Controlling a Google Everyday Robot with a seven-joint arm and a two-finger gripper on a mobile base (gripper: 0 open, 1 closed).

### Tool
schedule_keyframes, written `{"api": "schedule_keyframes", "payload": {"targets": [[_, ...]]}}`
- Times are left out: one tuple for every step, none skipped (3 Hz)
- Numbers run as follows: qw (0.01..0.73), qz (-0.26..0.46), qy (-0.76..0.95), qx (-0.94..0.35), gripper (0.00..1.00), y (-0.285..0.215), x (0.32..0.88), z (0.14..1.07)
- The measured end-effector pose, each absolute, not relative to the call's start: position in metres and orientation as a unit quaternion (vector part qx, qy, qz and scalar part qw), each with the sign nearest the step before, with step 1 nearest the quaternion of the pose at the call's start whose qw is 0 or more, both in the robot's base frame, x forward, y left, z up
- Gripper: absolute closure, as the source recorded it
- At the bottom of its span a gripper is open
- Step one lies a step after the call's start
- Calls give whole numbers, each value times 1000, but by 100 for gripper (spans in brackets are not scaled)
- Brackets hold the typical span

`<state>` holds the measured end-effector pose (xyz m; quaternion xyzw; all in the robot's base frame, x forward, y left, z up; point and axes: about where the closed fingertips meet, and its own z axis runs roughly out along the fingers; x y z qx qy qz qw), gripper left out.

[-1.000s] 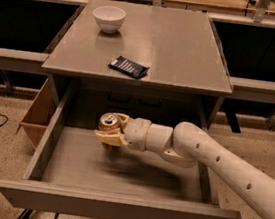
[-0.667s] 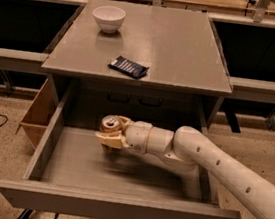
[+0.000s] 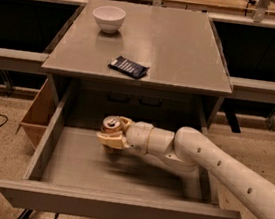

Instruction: Place orange can into top drawer

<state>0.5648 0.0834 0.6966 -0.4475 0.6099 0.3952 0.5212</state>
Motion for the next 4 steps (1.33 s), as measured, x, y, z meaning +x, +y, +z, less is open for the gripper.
{"api": "schedule_keyframes", "payload": {"targets": [[521, 395, 610, -447, 30, 83, 565, 697], [521, 395, 610, -447, 7, 83, 565, 697], [521, 395, 610, -448, 0, 83, 565, 697], [521, 395, 610, -448, 0, 83, 565, 697]]}}
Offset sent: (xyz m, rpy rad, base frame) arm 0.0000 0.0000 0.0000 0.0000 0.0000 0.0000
